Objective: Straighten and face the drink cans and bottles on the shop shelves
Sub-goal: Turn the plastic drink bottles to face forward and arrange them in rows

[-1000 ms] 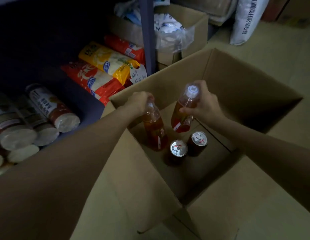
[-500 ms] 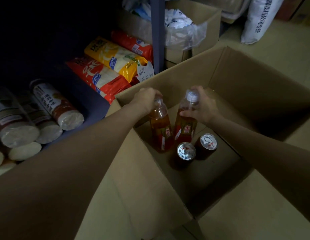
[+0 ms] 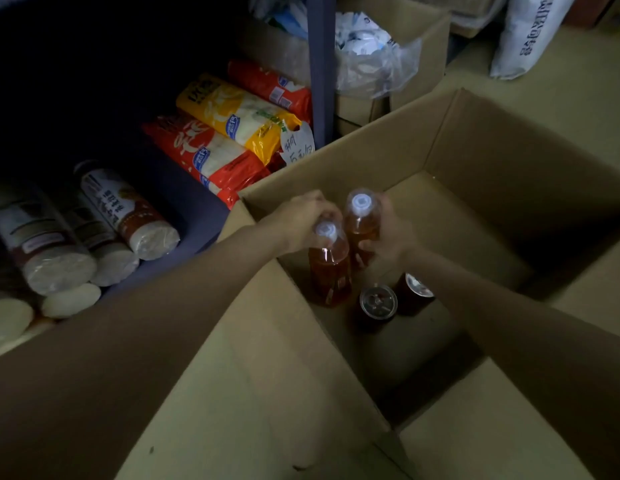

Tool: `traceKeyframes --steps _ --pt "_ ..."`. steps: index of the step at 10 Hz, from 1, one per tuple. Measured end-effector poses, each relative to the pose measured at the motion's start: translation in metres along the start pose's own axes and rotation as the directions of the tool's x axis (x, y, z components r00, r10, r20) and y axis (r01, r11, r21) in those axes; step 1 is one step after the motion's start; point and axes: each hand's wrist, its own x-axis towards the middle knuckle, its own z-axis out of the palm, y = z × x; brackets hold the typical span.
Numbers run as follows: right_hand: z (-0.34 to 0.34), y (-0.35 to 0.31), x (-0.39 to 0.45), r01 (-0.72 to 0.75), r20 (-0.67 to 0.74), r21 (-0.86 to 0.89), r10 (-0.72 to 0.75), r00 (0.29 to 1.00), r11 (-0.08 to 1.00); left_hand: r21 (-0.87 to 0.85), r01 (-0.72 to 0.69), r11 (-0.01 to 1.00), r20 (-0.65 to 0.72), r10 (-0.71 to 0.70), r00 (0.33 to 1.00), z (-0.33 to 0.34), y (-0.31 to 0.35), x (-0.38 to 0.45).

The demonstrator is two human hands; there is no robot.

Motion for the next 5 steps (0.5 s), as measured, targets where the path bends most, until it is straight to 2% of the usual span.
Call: traceKeyframes --steps 1,2,3,4,5 --pt "-0.027 0.006 0.013 -0.459 -0.567 -0.388 0.185 0.803 0.800 0.010 0.070 0.997 0.146 -0.071 0.987 -0.001 0.013 -0.018" --pt "-0.067 -0.037 -0.015 -0.689 -0.793 -0.352 0.189 0.579 0.633 -0.085 0.137 0.987 0.217 -0.116 0.969 -0.014 0.034 -0.046" --pt "-0.096 -0.096 -0.050 -0.399 -0.031 -0.129 0.398 0.917 0.908 -0.161 0.189 0.969 0.144 -0.166 0.976 -0.061 0.051 -0.079" --pt "-0.143 -0.178 -0.105 -0.284 0.223 0.011 0.275 0.935 0.959 -0.196 0.220 0.956 0.049 -0.215 0.975 -0.136 0.067 -0.121" --pt "-0.195 -0.276 -0.154 -0.215 0.262 0.116 0.179 0.948 0.970 -0.218 0.250 0.943 -0.103 -0.277 0.955 -0.229 0.090 -0.180"
